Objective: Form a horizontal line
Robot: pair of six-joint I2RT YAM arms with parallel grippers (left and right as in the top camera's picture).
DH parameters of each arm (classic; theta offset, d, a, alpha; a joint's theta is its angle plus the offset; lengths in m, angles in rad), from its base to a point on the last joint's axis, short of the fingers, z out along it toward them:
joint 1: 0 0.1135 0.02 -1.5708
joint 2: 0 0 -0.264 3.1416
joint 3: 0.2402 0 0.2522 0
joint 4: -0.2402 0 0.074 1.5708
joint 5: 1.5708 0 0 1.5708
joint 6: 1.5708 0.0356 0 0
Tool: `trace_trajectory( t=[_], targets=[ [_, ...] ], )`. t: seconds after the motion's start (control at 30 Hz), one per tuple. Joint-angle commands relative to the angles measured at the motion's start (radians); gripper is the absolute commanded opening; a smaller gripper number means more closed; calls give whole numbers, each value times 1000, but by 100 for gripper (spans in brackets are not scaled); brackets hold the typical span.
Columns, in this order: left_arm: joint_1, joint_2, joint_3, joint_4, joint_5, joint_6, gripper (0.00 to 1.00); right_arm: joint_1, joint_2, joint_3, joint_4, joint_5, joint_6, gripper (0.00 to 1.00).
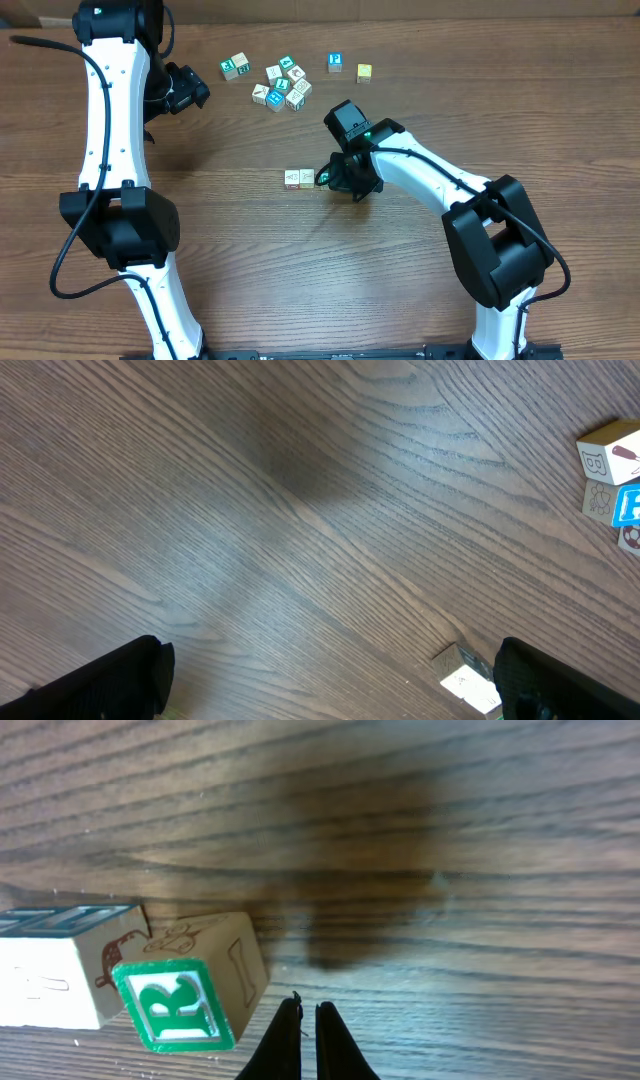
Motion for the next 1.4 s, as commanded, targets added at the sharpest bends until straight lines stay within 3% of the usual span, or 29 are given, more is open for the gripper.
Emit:
trace_trajectory(
  t=[0.0,0.7,1.37],
  targets=[
    [-3,6,0,-2,0,8,99,14,-14,-6,19,-7,28,4],
    [-3,6,0,-2,0,8,100,16,-14,-6,61,-42,38,4],
    [-3,6,0,-2,0,8,100,71,-14,-6,-35,-26,39,4]
  ],
)
